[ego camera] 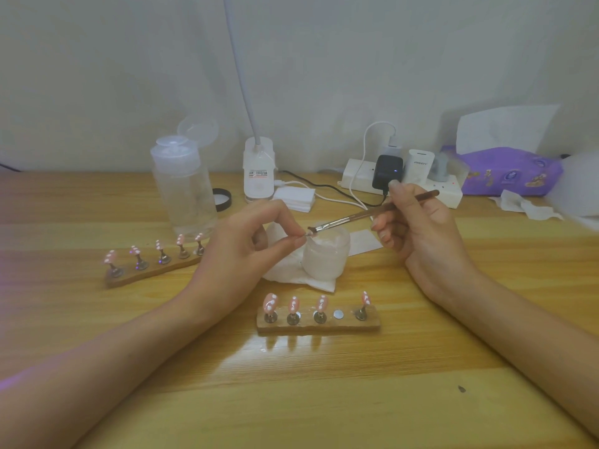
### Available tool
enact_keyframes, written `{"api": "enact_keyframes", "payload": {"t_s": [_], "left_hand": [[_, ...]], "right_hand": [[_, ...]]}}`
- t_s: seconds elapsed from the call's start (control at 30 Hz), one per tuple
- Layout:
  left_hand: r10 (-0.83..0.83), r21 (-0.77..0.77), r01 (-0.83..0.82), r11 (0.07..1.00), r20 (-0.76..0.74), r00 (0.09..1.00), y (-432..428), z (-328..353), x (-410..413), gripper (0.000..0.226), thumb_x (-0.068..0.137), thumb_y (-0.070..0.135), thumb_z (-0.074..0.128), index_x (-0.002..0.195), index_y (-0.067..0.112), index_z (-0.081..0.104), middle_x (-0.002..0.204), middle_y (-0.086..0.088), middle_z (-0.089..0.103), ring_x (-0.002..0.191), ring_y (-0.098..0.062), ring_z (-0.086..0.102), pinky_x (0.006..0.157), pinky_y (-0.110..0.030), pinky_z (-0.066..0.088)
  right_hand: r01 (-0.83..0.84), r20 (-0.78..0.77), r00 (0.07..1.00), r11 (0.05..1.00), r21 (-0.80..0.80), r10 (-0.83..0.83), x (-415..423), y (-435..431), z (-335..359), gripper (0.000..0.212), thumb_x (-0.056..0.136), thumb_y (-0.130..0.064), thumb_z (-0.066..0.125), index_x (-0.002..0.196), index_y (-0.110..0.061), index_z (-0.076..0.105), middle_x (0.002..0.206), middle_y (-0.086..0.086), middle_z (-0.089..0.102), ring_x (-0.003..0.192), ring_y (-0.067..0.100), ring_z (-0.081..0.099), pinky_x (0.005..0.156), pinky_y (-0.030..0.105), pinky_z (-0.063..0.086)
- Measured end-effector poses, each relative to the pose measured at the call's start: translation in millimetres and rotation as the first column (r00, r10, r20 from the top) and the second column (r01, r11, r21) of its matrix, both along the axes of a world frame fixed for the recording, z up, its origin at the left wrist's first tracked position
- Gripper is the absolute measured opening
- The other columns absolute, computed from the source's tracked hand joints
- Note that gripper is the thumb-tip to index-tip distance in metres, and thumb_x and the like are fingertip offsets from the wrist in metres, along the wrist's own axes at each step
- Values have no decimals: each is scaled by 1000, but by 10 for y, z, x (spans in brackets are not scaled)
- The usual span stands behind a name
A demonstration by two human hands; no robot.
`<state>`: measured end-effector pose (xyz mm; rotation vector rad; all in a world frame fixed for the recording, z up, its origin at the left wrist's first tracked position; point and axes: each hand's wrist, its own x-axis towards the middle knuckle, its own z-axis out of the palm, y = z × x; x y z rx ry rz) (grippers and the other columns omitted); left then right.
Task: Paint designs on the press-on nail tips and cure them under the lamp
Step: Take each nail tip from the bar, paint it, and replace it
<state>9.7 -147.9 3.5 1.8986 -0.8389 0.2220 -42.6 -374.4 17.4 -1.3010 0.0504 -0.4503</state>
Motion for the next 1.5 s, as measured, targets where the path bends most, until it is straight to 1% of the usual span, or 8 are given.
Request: {"api": "enact_keyframes", "payload": {"t_s": [0.37,0.53,0.77,0.97,1.13,1.3,1.4,1.5], "left_hand": [[3,8,-3,1000,-5,1000,-3,12,-6,12,86,29,72,79,33,64,88,-3,63,55,-8,40,62,-21,41],[-6,12,6,1000,0,1000,-1,19,-8,13,86,29,71,78,35,63,89,-5,65,56,-9,40,61,-18,40],[-6,8,6,1000,-9,1000,-2,10,0,12,86,29,72,79,34,64,88,-6,63,55,-8,40,62,-22,42],[-6,0,6,1000,-5,1000,-5,0,4,13,86,24,74,78,30,64,83,-8,61,54,-9,38,59,-15,37],[-10,-6,10,1000,-5,1000,-2,7,1,12,85,25,74,78,29,65,78,3,62,53,-6,40,59,-12,36],[-6,-9,6,1000,2,1000,-2,2,-7,12,86,22,75,79,26,66,57,22,51,52,-4,40,57,-9,35],[-15,-10,16,1000,18,1000,-9,11,-13,13,87,19,75,79,24,66,59,29,53,51,-3,40,57,-7,35],[-18,-13,18,1000,19,1000,-10,13,-13,13,87,19,75,79,23,66,59,32,54,50,-2,40,57,-6,36]], "right_hand": [[33,5,999,999,-13,-33,3,-4,-12,26,92,-37,59,75,-17,54,57,3,65,47,10,56,46,17,45],[-25,32,999,1000,-11,26,1,3,-2,32,84,-45,60,80,-15,53,57,2,65,47,9,56,45,16,44],[5,32,999,1000,23,-6,3,-13,-6,26,88,-38,61,74,-19,52,57,3,65,47,9,56,46,16,44],[37,8,999,999,6,-37,8,-6,-18,25,97,-31,57,76,-17,52,56,3,65,46,10,56,46,16,45],[-17,54,998,1000,-3,17,-3,8,-4,26,88,-41,60,75,-19,53,57,4,65,47,11,55,45,18,44],[50,21,999,999,10,-51,2,-11,-20,27,97,-32,57,73,-19,53,56,3,64,47,11,55,46,17,45],[-2,68,998,1000,-5,3,-12,3,-1,26,89,-39,60,74,-19,53,57,4,65,47,11,55,46,18,45],[33,27,999,999,-36,-32,-7,3,-25,26,96,-33,57,77,-17,51,56,3,64,47,11,55,46,18,44]]}}
